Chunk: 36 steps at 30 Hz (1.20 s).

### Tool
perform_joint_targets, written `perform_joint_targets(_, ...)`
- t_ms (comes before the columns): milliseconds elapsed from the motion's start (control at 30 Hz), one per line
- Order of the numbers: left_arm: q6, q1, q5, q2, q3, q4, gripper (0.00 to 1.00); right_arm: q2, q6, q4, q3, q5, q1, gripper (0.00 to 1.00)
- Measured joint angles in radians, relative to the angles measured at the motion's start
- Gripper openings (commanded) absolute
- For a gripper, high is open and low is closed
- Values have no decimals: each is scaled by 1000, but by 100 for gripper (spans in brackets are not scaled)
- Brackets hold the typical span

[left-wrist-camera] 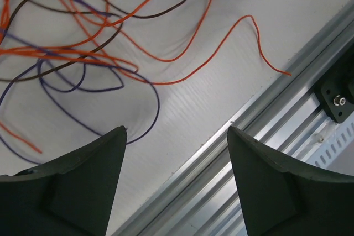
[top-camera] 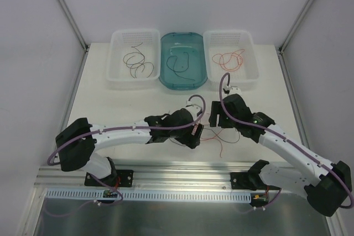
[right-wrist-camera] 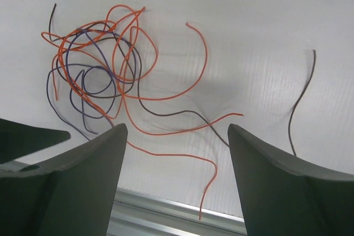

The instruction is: Untangle the cables

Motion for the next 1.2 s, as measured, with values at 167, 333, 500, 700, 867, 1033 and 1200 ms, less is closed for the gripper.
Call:
perform_joint_targets(167,122,-71,-45,125,71,23,55,-94,-12,-19,-31,0,-56,80)
perform_joint_targets(333,192,-90,-104,211,88,24,55,-132,-20,-37,-58,-3,-71,80)
perform_joint_targets(500,214,-90,-149,280,102,24,31,-138,-27,-34,-65,-18,-76,80)
perform_joint_targets(700,229,-92,-161,314,119,24,0,-121,-43,4,-87,-79,-80,80)
perform_joint_targets(867,230,-92,-190,205,82,0,0,-69,-82,82,-126,-170,-83,81)
perform_joint_targets(1033,219,-86,-207,-43,45,0,0,19,-116,196,-178,-313,-82,81)
perform_joint_targets(1200,194,-54,-188,-204,32,3,0,111,-130,328,-212,-461,-81,82)
